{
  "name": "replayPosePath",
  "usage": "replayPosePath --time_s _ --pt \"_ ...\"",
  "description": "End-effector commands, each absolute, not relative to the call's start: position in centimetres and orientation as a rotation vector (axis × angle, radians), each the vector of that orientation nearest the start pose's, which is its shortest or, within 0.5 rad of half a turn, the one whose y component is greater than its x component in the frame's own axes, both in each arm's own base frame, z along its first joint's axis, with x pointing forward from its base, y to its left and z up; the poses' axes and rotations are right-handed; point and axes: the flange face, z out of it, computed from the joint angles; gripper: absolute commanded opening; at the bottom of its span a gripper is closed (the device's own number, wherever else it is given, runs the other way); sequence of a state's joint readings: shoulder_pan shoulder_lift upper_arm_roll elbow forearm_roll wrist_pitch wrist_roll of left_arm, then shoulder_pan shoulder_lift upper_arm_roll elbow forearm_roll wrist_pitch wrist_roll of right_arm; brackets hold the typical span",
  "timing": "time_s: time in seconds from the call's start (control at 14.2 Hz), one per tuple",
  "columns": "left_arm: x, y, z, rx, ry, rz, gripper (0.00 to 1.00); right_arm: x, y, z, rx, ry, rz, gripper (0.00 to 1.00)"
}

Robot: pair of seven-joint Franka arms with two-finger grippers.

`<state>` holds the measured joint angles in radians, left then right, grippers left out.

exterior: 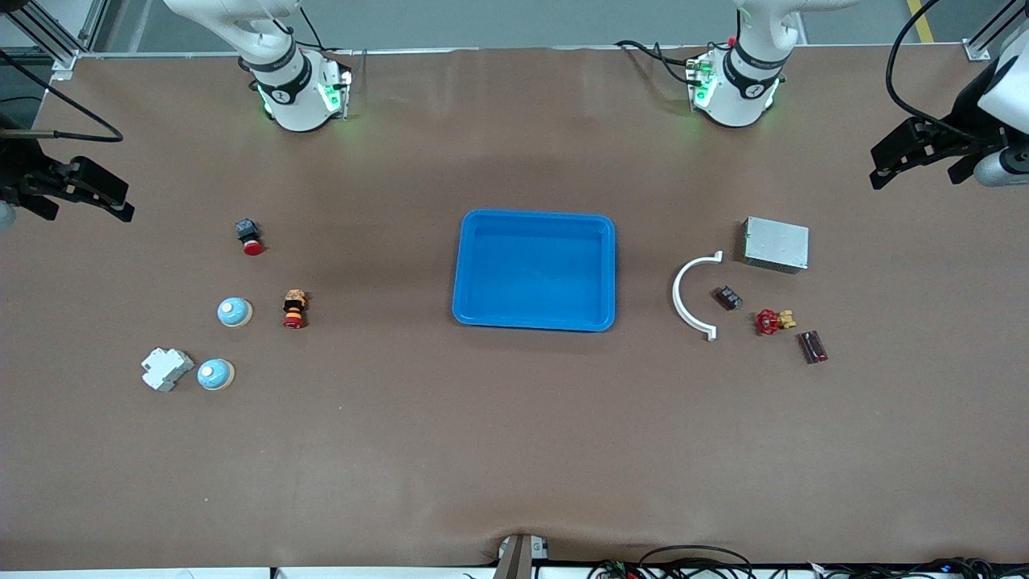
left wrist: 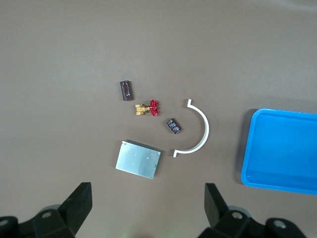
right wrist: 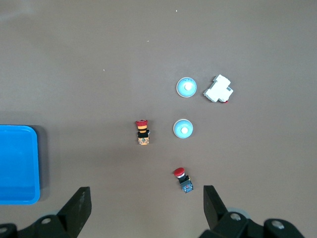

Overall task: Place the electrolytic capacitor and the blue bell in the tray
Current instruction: 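Reach the right gripper to a blue bell while the left gripper reaches a capacitor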

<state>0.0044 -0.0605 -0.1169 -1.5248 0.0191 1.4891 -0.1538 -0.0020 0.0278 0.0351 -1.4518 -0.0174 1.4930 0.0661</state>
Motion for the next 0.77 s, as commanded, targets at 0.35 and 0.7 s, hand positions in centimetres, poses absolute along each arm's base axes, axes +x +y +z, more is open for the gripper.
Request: replayPosePath --time_s 0.35,0.7 --pt "53.0 -5.3 66.4 -3.099 -0.051 -0.003 1.00 54.8 1.4 66.8 -3.159 0.059 -0.055 1.00" --pt "54.6 -5.1 61.3 -3.082 -0.083 0.132 1.00 56.4 -0.9 61.9 -3.163 0.112 -0.069 1.00"
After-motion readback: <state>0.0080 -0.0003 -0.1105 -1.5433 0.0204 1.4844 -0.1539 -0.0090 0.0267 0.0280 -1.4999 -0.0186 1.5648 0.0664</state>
